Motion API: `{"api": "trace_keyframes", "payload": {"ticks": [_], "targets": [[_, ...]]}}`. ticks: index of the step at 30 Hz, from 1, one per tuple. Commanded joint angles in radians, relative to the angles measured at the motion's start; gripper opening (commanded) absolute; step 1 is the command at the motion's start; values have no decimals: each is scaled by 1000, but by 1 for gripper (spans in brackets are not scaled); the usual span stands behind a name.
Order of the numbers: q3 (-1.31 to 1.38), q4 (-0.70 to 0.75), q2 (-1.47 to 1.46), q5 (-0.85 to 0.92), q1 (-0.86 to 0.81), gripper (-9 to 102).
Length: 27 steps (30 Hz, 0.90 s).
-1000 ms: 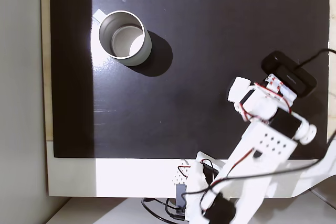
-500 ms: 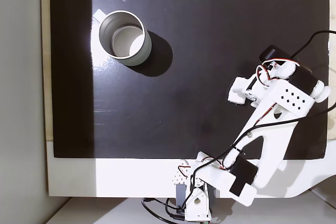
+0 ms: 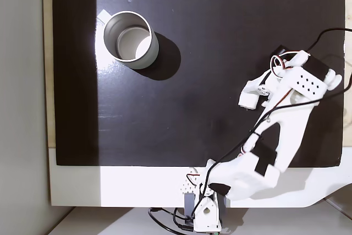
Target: Grasp a gauze and put it in the cup.
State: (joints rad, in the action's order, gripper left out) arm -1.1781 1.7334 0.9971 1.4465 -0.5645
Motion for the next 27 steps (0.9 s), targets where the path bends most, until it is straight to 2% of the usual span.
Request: {"api": "trace_keyframes", "payload": {"ticks": [1, 12, 14, 17, 27], "targets": [[92, 3, -41, -20, 18, 25], [138, 0, -140, -46, 31, 21], [143, 0, -138, -46, 31, 17], [156, 0, -137, -64, 32, 1], [153, 8, -55, -80, 32, 0]]}}
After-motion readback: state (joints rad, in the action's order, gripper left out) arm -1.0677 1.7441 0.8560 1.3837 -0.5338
